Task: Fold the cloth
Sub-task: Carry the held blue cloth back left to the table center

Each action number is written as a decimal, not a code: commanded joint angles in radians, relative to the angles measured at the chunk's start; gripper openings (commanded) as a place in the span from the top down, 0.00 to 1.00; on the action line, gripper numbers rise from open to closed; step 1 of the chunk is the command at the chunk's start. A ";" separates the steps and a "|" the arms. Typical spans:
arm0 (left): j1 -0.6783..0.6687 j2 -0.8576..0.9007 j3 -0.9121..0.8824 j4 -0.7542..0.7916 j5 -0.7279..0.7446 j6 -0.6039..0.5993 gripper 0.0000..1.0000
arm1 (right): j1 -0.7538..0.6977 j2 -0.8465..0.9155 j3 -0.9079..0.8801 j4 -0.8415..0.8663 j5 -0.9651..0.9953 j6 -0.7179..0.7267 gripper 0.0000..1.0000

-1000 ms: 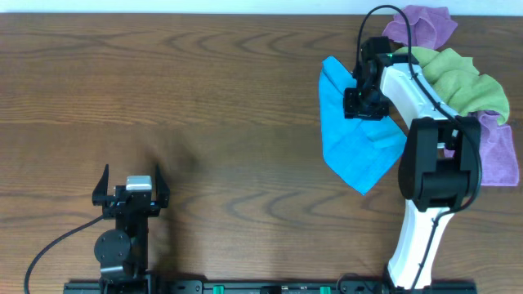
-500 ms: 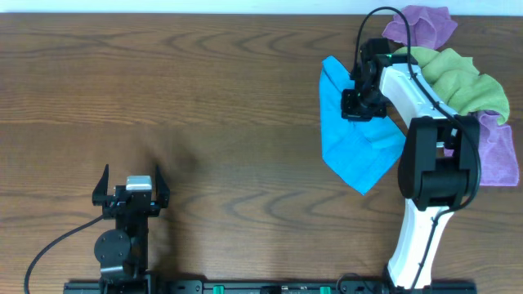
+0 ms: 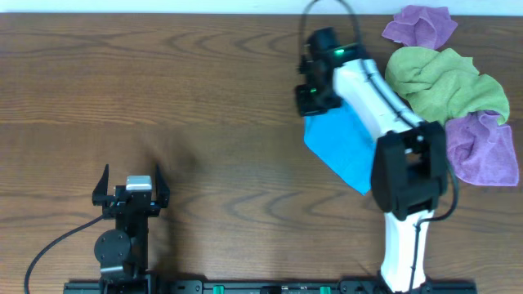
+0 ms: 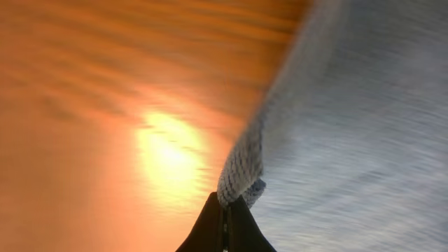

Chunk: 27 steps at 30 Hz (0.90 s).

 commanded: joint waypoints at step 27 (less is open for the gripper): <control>0.003 0.000 -0.009 -0.060 -0.005 0.014 0.05 | 0.413 -0.029 0.015 0.019 -0.146 -0.058 0.95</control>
